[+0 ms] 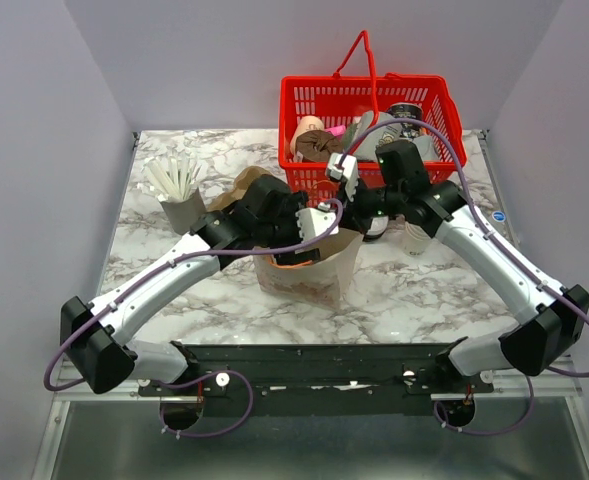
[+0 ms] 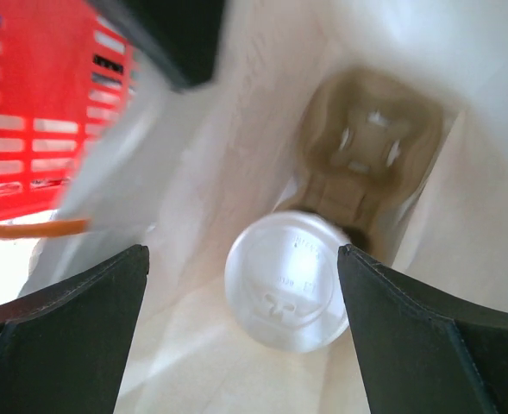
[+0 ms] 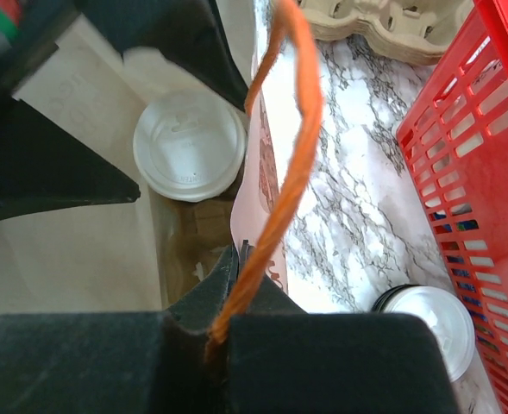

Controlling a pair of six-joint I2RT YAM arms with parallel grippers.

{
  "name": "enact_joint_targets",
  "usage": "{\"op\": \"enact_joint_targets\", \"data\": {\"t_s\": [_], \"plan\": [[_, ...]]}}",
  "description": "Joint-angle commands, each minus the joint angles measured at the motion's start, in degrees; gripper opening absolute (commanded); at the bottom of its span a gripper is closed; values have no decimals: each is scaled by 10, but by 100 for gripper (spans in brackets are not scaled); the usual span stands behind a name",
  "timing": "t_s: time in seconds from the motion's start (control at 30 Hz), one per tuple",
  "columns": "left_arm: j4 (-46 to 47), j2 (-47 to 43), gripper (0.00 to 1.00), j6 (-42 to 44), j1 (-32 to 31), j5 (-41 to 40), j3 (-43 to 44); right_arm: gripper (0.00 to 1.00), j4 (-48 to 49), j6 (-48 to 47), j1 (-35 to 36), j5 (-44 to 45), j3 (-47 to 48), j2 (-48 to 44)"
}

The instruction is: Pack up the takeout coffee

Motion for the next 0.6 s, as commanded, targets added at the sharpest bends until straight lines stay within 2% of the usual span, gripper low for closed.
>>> {"op": "enact_joint_targets", "data": {"t_s": [0.0,0.2,0.23,0.4,0.43,0.57], "plan": [[18,-12,99,-58,13,82,26,1,-49,3,-6,23,13,20],[22,-22,99,-86,26,101,35,3,-59,3,-8,31,27,32],[25,-22,99,-99,32,104,37,12,-61,3,-8,31,29,33],[51,-28,99,-132,50,121,58,38,-75,2,-9,33,52,45],[54,-27,99,-138,51,124,64,47,-81,2,-9,32,64,47],[60,-19,99,-157,64,129,84,57,-94,2,-11,27,88,56]]}}
